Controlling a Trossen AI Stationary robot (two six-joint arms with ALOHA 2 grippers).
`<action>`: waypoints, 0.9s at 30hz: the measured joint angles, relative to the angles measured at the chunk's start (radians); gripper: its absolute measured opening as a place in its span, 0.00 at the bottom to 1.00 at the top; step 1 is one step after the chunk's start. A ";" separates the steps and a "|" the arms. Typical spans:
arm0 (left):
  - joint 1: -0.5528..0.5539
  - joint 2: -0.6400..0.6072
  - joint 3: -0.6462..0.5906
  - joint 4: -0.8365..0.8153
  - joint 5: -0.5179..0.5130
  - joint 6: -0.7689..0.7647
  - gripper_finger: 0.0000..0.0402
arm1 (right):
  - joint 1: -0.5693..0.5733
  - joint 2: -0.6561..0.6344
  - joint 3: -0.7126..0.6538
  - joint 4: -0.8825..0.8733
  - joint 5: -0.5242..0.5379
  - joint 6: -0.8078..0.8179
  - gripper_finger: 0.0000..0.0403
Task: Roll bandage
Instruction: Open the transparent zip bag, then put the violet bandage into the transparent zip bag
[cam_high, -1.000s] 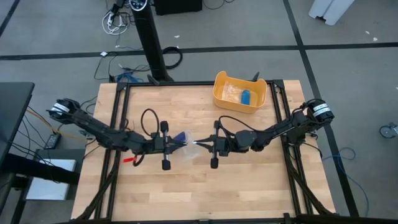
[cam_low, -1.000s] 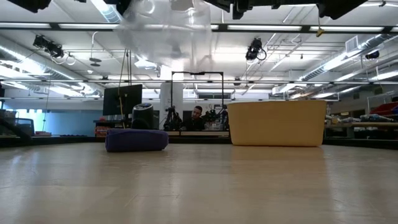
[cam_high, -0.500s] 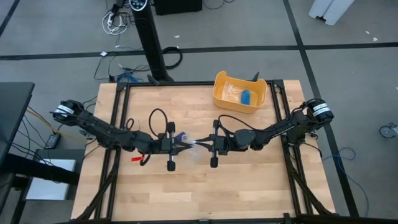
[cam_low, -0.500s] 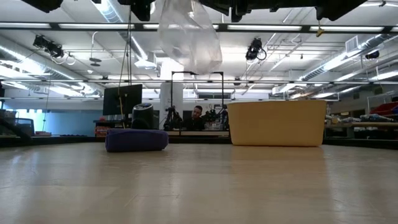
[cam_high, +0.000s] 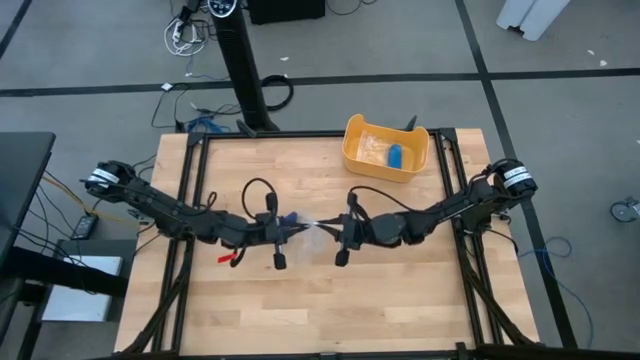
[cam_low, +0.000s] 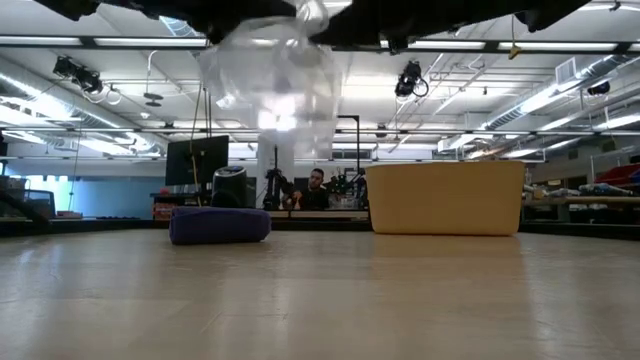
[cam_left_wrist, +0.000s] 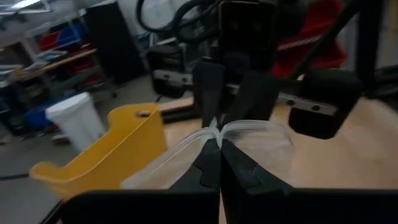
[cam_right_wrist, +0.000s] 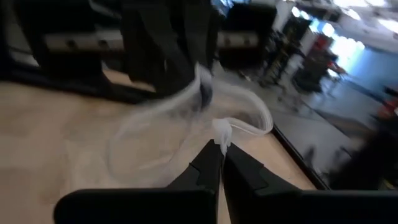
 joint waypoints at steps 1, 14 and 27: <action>0.000 0.000 0.000 -0.009 -0.018 0.001 0.00 | 0.003 0.000 0.000 -0.025 0.028 0.012 0.05; -0.059 0.000 0.000 -0.069 -0.262 0.212 0.00 | 0.043 0.000 0.000 -0.223 0.256 0.050 0.24; -0.117 -0.001 0.000 -0.235 -0.575 0.292 0.00 | 0.151 -0.036 0.000 -0.362 0.429 0.072 0.31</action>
